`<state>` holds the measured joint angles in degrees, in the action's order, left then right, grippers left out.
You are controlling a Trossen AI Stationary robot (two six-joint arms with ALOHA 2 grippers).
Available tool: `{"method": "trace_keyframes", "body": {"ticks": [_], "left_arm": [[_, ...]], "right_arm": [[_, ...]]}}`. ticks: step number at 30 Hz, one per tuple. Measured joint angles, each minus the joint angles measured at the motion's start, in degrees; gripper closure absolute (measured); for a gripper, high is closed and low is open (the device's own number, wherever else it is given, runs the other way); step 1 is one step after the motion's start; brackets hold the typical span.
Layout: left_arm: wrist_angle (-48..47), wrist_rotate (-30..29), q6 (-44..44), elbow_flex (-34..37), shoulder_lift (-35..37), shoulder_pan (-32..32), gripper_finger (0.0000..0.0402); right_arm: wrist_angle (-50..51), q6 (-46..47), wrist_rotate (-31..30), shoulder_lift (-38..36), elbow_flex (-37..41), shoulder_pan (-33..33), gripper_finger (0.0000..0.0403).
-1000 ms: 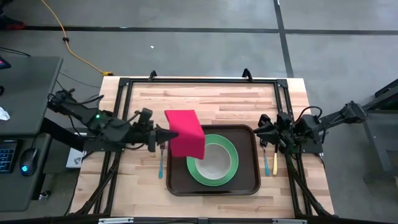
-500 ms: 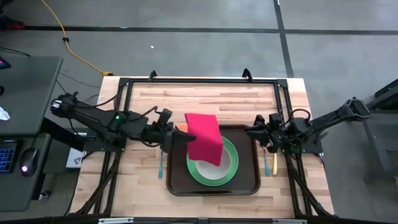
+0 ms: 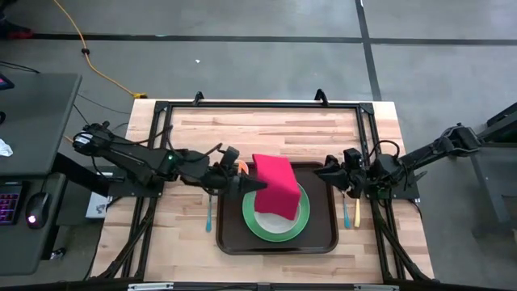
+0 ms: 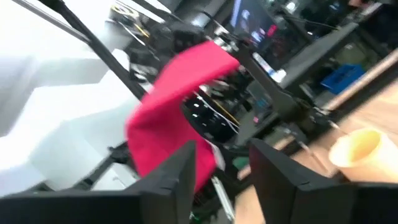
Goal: Set up tray
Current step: Put the red table napkin beside the plate on the brown serving tray
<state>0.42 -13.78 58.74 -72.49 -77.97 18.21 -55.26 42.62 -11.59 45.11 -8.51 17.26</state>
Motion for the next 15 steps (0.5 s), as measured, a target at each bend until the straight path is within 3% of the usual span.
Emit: {"method": "trace_keyframes", "body": {"ticks": [8, 15], "left_arm": [[0.60, 1.01, 0.24, -0.05, -1.86, -2.72, 0.0389], [0.61, 2.82, 0.19, -0.04, -2.79, -3.70, 0.0389]], "right_arm": [[-2.66, 0.03, 3.03, 6.79, -6.45, 0.00, 0.0197], [0.16, -1.13, 5.39, 12.52, -13.03, -0.02, 0.0162]]}}
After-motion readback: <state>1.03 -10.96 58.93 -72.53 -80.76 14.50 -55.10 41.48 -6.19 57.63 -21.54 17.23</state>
